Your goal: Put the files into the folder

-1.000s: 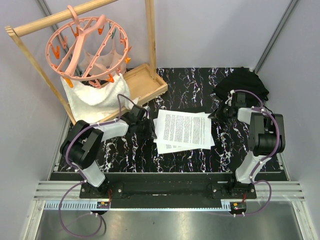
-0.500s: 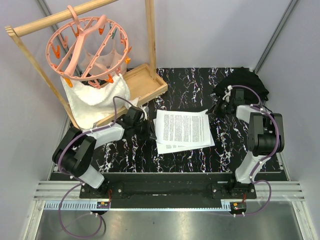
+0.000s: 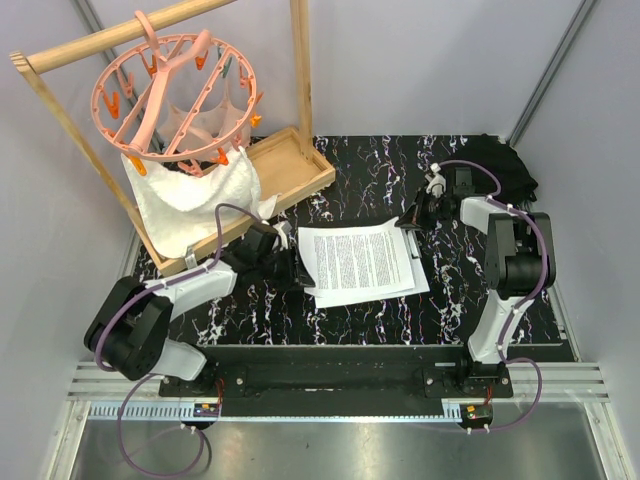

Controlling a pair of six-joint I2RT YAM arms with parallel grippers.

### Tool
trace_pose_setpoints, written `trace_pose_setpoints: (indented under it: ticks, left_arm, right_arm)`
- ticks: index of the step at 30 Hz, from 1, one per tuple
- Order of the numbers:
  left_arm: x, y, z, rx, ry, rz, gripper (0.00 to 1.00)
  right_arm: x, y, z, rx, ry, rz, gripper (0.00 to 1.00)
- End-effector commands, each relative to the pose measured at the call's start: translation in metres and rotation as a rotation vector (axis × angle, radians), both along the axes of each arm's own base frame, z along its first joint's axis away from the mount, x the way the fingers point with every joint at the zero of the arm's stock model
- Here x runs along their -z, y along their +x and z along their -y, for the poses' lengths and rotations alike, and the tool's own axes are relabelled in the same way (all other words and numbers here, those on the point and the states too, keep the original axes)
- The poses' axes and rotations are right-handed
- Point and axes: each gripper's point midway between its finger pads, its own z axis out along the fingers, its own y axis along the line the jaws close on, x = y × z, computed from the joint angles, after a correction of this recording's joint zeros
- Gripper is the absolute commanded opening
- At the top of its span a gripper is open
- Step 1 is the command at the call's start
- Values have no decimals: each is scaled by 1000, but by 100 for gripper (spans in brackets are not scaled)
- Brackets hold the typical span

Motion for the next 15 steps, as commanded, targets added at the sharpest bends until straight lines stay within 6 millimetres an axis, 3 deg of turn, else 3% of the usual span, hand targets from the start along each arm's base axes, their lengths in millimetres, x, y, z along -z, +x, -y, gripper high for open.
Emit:
trace_pose_setpoints:
  ticks: [1, 7, 15]
  left_arm:
    - [-5, -4, -1, 13, -6, 28, 47]
    - [-7, -2, -1, 21, -2, 34, 56]
    - [-12, -4, -6, 38, 22, 69, 78]
  right_arm:
    - [-6, 3, -5, -56, 2, 26, 0]
    - [-3, 13, 0, -66, -41, 62, 0]
    - [9, 20, 5, -88, -87, 48, 0]
